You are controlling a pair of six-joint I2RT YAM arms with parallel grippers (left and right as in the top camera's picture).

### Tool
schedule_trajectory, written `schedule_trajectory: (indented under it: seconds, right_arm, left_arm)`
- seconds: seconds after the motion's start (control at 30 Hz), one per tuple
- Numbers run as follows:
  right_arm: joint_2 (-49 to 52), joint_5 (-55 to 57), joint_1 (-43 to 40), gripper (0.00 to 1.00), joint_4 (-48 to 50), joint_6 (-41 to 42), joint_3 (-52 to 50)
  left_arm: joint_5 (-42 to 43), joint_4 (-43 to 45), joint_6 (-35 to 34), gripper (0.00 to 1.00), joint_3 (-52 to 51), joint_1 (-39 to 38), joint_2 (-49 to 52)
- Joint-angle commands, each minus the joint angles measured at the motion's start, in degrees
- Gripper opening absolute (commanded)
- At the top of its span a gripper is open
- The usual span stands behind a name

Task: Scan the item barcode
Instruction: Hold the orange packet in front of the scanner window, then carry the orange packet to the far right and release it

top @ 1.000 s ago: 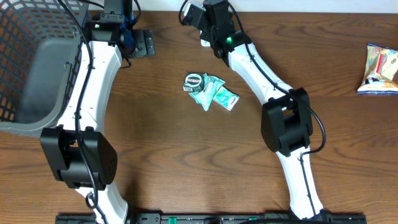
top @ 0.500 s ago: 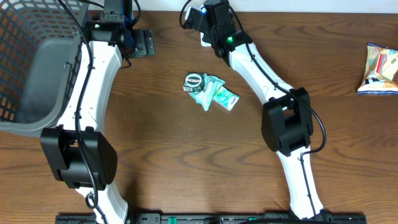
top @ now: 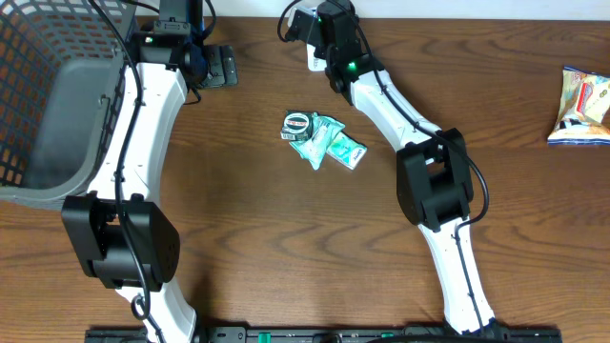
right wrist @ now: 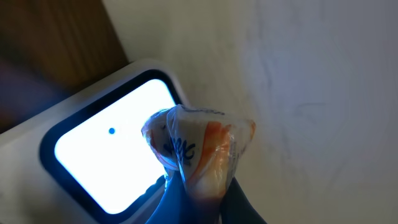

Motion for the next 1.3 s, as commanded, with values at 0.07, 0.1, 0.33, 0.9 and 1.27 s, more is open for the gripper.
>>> schedule_trajectory:
  seconds: [0.07, 0.1, 0.33, 0.9, 1.27]
  right_arm:
    - [-0.26, 0.87, -0.09, 0.01, -1.31, 1.53, 0.74]
    - [-0.26, 0.76, -0.09, 0.01, -1.29, 1.81, 0.74]
    - [-0.28, 1.18, -0.17, 0.01, -1.29, 1.81, 0.74]
    - [-8.04, 9.09, -9.62, 0.01, -9.49, 23.56, 0.74]
    - [-8.33, 7.93, -29.7, 0.01, -36.5, 50.07, 0.72]
  left_arm:
    - [-0.55, -0.17, -0.92, 0.98, 0.7, 0.0, -1.18]
    - [-0.52, -0.17, -0.92, 0.98, 0.7, 0.0, -1.18]
    - [-0.55, -0.17, -0.92, 0.98, 0.7, 0.0, -1.18]
    - [-0.55, -0.17, -0.92, 0.98, 0.7, 0.0, -1.18]
    - [-0.55, -0.17, -0.92, 0.97, 0.7, 0.0, -1.18]
